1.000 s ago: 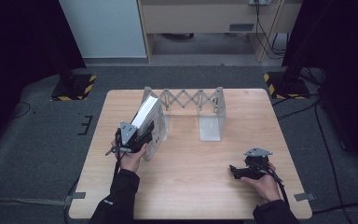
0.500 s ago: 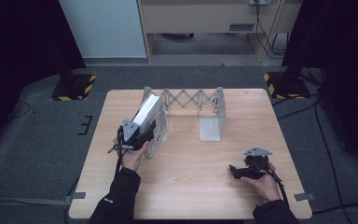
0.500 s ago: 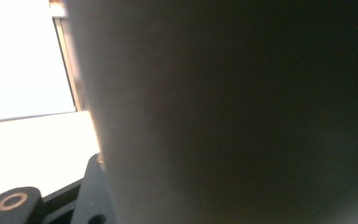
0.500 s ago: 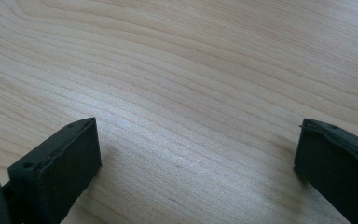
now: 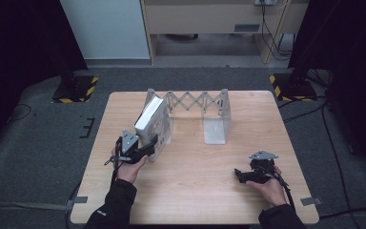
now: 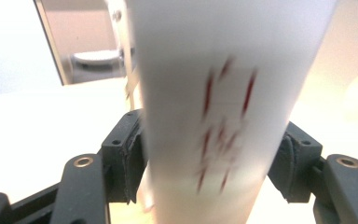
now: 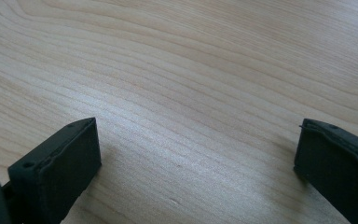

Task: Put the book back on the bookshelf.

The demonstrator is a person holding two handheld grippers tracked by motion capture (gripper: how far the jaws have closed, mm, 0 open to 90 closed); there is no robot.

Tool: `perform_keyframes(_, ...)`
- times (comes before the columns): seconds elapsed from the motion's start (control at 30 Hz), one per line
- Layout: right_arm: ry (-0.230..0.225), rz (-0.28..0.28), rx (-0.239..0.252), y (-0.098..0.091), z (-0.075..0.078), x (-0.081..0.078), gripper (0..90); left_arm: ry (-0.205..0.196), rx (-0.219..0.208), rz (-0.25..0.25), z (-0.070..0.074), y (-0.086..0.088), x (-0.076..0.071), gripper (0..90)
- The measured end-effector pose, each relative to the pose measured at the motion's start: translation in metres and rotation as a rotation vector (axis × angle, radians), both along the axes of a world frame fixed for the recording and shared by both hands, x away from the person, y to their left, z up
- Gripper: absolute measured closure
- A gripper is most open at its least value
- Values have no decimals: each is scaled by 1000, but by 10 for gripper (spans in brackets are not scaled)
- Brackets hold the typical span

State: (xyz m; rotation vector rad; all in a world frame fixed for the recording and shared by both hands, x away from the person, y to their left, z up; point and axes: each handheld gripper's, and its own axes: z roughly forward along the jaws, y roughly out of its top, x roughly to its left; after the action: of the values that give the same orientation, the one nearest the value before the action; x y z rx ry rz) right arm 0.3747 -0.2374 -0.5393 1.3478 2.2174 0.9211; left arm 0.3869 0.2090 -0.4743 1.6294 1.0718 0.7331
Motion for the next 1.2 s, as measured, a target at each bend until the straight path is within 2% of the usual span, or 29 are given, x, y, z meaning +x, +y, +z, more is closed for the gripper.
perform_keyframes(0.07,-1,2,-2,0,0,0,7,25,-7,-12,-5,5,-2,380)
perform_keyframes(0.17,-1,3,-3,0,0,0,7,47,-55,-42,-12,9,-4,447)
perform_keyframes(0.3,0,5,-3,0,0,0,7,39,-29,-13,-13,5,-5,483)
perform_keyframes(0.5,-1,5,-3,0,0,0,7,21,-55,39,-17,-4,-4,496)
perform_keyframes(0.53,0,5,-3,0,0,0,7,17,-48,46,-17,-6,-4,496)
perform_keyframes(0.77,-1,5,-3,0,0,0,7,-20,-45,82,-21,-25,8,499)
perform_keyframes(0.97,-2,8,-4,0,0,0,7,-37,-47,112,-24,-31,16,504)
perform_keyframes(1.07,-2,9,-4,0,0,0,7,-59,-40,141,-27,-35,19,509)
perform_keyframes(1.2,-2,10,-3,0,0,0,7,-54,-34,145,-26,-38,22,510)
